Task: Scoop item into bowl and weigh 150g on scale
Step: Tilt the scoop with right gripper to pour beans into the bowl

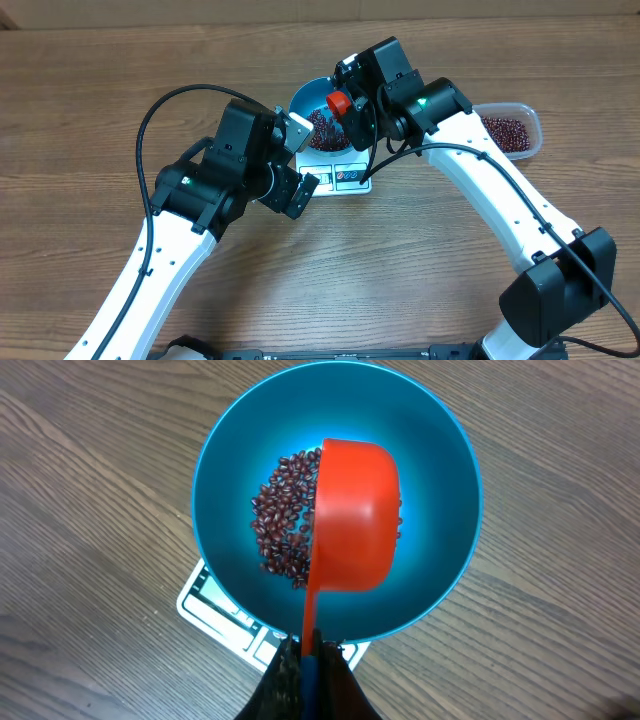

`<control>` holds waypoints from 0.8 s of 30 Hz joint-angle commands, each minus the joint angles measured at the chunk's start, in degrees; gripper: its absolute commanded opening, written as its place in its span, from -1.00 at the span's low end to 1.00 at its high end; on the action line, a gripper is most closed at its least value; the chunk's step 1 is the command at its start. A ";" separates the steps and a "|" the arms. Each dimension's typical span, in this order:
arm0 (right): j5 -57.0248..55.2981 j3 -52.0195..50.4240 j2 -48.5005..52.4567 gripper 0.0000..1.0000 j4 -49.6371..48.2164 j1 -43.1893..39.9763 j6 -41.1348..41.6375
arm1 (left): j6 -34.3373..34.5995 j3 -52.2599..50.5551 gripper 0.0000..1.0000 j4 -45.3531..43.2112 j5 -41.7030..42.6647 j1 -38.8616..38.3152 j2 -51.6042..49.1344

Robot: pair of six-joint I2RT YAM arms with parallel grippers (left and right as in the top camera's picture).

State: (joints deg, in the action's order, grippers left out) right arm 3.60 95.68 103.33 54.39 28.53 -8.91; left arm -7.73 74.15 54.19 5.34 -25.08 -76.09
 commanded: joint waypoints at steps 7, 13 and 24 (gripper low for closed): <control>-0.96 1.90 -2.40 -0.93 0.04 0.00 -0.39 | -1.05 -0.52 0.99 -0.04 -0.44 0.04 0.46; -5.16 1.90 -2.49 -0.93 0.72 2.97 -4.66 | -1.05 -0.52 0.99 -0.04 -0.42 0.04 0.46; -9.09 1.90 -2.49 -0.93 0.13 3.32 -4.44 | -1.05 -0.52 0.99 -0.04 -0.44 0.04 0.46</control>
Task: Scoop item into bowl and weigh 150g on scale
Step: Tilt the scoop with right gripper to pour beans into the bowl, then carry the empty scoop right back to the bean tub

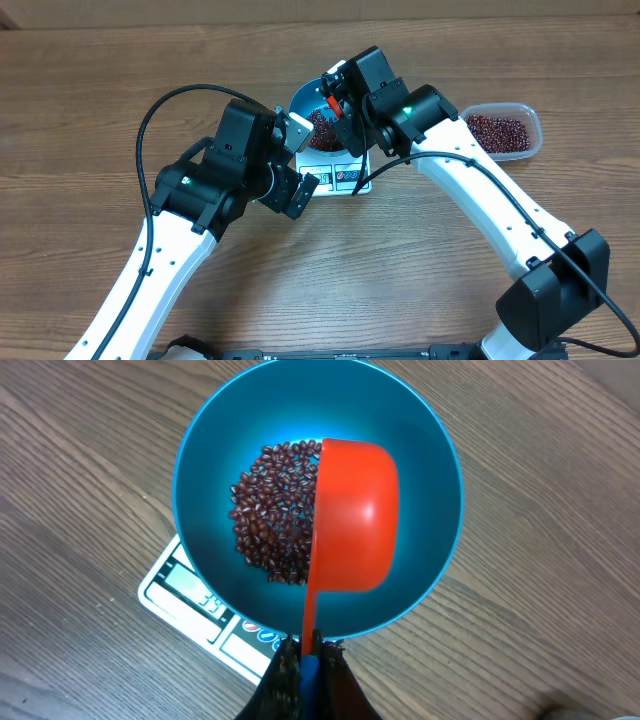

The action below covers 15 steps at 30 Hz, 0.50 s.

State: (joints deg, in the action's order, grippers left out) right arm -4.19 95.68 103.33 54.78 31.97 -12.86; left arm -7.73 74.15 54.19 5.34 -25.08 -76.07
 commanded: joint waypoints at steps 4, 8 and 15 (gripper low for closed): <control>-1.29 1.90 -2.49 -0.93 -0.26 -0.09 -0.48 | -1.05 -0.52 0.99 -0.04 -0.44 0.04 0.44; -0.87 1.90 -2.60 -0.93 -0.22 -0.59 2.40 | -1.05 -0.52 0.99 -0.04 -0.44 0.04 0.44; 14.21 1.90 -6.86 -0.93 -0.07 -9.70 4.07 | -1.05 -0.52 0.99 -0.04 -0.44 0.04 0.44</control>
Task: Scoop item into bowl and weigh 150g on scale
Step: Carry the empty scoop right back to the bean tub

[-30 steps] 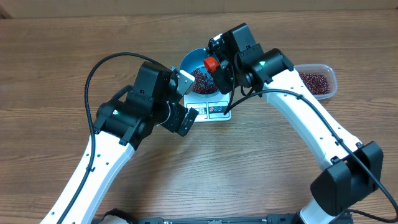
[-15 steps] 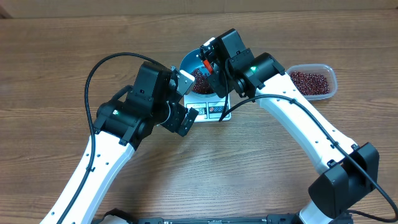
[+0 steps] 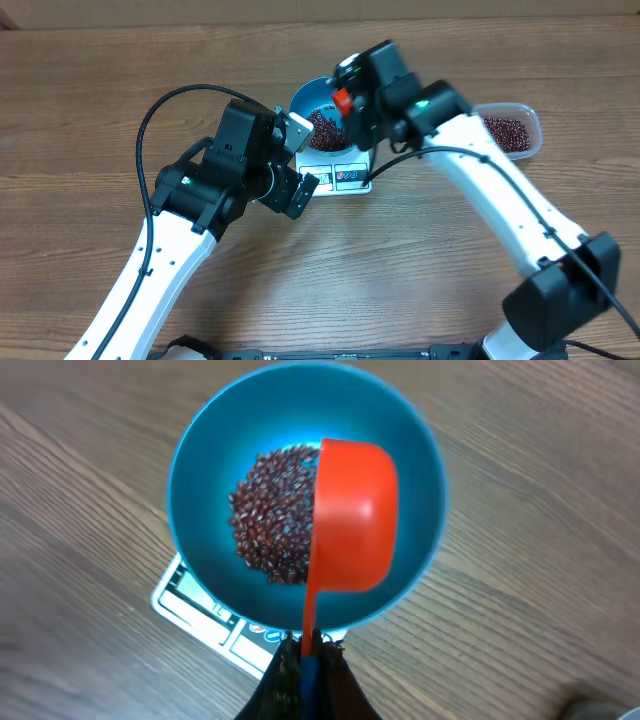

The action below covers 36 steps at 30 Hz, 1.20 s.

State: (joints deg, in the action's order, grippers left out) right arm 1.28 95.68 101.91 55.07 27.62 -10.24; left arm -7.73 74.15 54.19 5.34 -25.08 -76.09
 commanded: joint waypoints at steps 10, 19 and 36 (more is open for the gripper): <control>17.18 1.81 -8.61 -0.93 7.56 -25.20 1.42 | -1.05 -0.52 0.99 -0.04 -0.44 0.04 0.46; 3.82 -5.18 -8.46 -0.93 9.31 -36.72 1.49 | -1.05 -0.52 1.00 -0.04 -0.44 0.04 0.46; -8.13 -21.18 -7.69 -0.92 -5.38 -38.49 5.55 | -1.05 -0.52 1.00 -0.04 -0.44 0.04 0.46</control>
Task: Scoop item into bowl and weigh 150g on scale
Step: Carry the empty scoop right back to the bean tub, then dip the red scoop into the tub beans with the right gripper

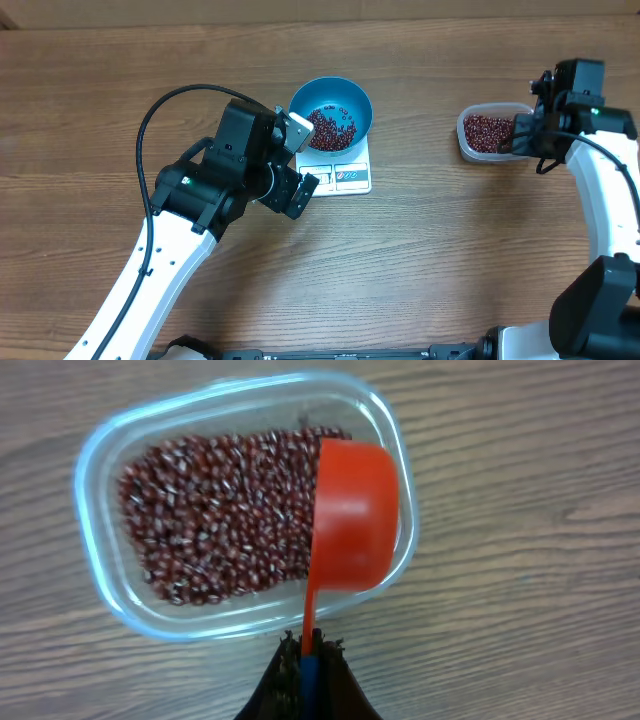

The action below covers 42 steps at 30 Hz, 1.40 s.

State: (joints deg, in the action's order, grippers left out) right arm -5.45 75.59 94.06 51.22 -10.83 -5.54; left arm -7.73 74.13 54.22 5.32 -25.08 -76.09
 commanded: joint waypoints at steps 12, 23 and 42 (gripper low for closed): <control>-1.36 -2.62 6.73 -0.93 -3.41 4.24 0.76 | -1.05 -0.50 0.99 -0.07 -0.42 0.04 0.46; 11.50 -2.43 8.04 -0.93 -4.04 7.56 0.61 | -1.05 -0.50 0.99 -0.07 -0.42 0.04 0.46; 34.01 -2.45 7.10 -0.93 -4.66 -3.10 -2.95 | -1.05 -0.50 0.99 -0.07 -0.42 0.04 0.46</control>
State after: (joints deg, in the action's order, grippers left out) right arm 19.64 73.49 101.27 46.72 -13.06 -6.68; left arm -7.73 74.13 54.22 5.32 -25.08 -76.09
